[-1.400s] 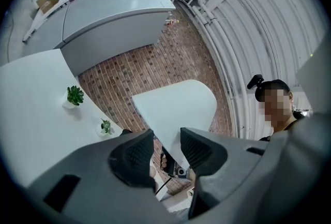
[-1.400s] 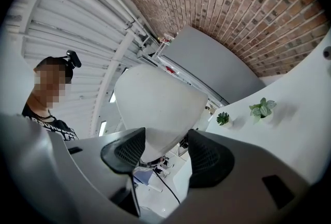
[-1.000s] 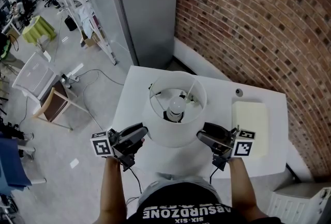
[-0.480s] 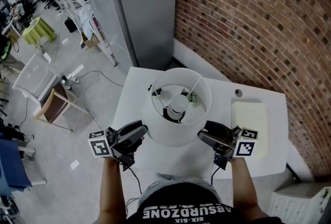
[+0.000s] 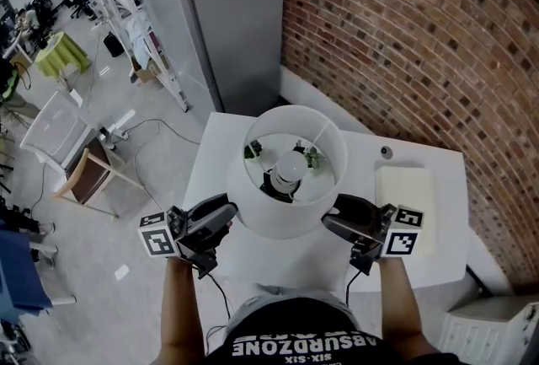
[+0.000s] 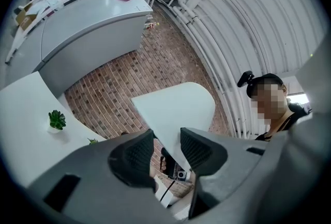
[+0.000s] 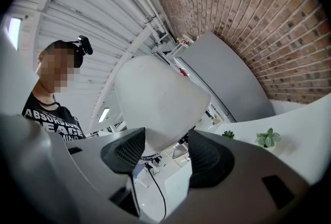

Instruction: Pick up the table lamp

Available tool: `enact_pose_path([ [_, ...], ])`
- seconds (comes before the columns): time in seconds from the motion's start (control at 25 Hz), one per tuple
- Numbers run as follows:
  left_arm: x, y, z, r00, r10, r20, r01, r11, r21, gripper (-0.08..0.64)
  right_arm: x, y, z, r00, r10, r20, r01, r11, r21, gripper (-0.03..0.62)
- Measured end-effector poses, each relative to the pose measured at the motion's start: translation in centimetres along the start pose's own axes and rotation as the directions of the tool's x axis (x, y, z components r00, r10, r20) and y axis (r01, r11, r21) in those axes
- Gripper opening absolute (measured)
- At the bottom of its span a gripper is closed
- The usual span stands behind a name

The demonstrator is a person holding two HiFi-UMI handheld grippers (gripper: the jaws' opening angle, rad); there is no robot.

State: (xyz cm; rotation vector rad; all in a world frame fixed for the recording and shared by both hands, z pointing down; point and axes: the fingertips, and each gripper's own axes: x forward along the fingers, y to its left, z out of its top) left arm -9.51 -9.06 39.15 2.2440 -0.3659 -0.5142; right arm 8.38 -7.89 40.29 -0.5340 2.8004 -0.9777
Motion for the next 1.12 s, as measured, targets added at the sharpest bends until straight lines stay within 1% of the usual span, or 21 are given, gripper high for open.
enact_pose_path([
  [0.36,-0.3,-1.1,0.7,1.000,-0.018,0.013,0.017,0.999,0.046,0.163,0.3,1.0,0.1,1.000,-0.003,-0.018,0.002,0.998,-0.057,0.258],
  [0.52,-0.4,-1.5,1.0,0.999,-0.026,0.021,0.025,0.998,0.060,0.163,0.5,1.3,0.1,1.000,0.002,-0.020,-0.003,0.998,-0.063,0.258],
  [1.12,-0.6,-2.1,1.0,0.999,-0.036,0.028,0.034,0.998,0.058,0.163,0.4,1.8,0.2,1.000,-0.005,-0.025,0.003,0.997,-0.082,0.258],
])
